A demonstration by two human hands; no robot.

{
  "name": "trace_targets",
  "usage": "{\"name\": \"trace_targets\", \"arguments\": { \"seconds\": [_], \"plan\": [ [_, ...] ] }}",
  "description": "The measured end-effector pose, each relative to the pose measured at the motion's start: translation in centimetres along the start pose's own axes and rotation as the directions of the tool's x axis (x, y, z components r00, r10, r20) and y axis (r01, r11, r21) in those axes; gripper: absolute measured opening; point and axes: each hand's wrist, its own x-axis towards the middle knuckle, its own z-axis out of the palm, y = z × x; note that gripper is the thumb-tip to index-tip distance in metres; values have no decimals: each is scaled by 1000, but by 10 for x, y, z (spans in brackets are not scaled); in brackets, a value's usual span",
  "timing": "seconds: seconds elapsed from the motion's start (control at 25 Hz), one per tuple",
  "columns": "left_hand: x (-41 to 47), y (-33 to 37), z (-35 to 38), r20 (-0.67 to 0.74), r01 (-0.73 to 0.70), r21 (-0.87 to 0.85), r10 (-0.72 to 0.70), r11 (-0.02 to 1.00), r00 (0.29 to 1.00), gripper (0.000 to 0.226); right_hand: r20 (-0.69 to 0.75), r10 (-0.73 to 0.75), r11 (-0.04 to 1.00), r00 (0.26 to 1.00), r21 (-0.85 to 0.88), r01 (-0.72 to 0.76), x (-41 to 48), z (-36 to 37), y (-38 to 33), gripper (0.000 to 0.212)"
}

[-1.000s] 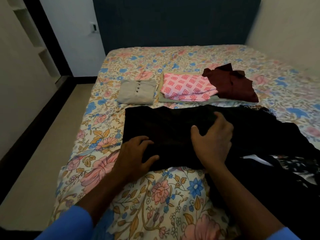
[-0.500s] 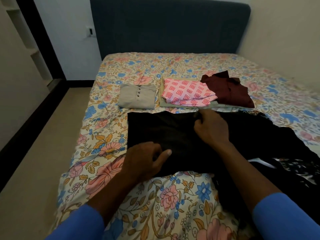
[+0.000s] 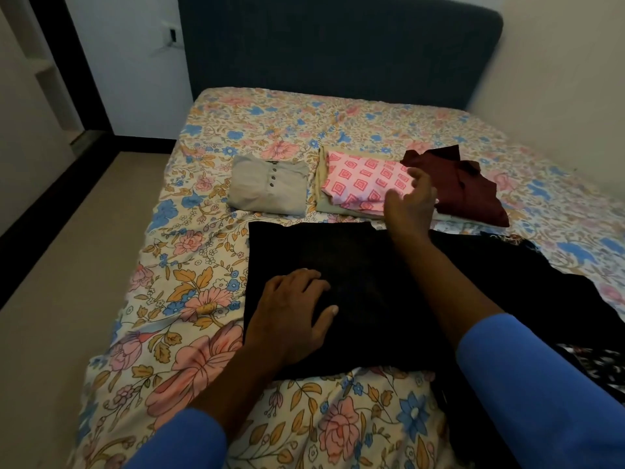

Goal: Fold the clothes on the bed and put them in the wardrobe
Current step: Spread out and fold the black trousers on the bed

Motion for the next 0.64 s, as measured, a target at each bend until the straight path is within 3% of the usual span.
{"name": "trace_targets", "arguments": {
  "seconds": [0.04,0.08,0.12,0.16,0.2,0.24,0.28,0.32,0.36,0.4,0.48,0.56,0.64],
  "plan": [
    [2,1,-1,6,0,0,0,1000,1000,50,120,-203,973,972,-89,215,-12,3,3,37],
    [3,2,0,23,-4,16,4,1000,1000,51,347,-317,917,883,-127,379,-29,5,9,30],
    [2,3,-1,29,1,51,-3,999,1000,51,598,-309,857,740,-162,489,-49,8,14,30],
    [0,3,-3,1,47,86,-48,995,999,51,791,-179,794,585,-235,560,-69,8,21,39],
    [-3,2,-8,-74,167,88,-161,982,984,51,869,-48,709,493,-318,629,-84,5,29,51],
    [-5,-3,-15,-161,339,26,-331,940,930,51,872,-15,614,490,-378,692,-99,-1,37,60],
    [-7,-9,-26,-191,508,-111,-521,854,832,52,850,-114,541,513,-380,750,-116,-11,41,63],
    [-8,-19,-38,-151,623,-276,-673,732,724,53,831,-239,512,502,-331,793,-138,-23,39,62],
    [-7,-31,-46,-82,676,-395,-756,623,649,50,835,-331,493,440,-245,835,-161,-31,34,59],
    [-7,-39,-54,-20,697,-439,-782,567,624,47,847,-393,455,359,-160,876,-182,-35,27,56],
    [-12,-43,-63,76,715,-377,-750,589,657,40,848,-469,373,248,-64,926,-210,-32,15,40],
    [-22,-41,-64,172,730,-333,-723,597,669,31,816,-525,376,242,-33,926,-223,-23,0,22],
    [-30,-44,-70,303,760,-521,-748,388,590,16,809,-523,466,266,10,885,-233,-20,-11,18]
  ]
}}
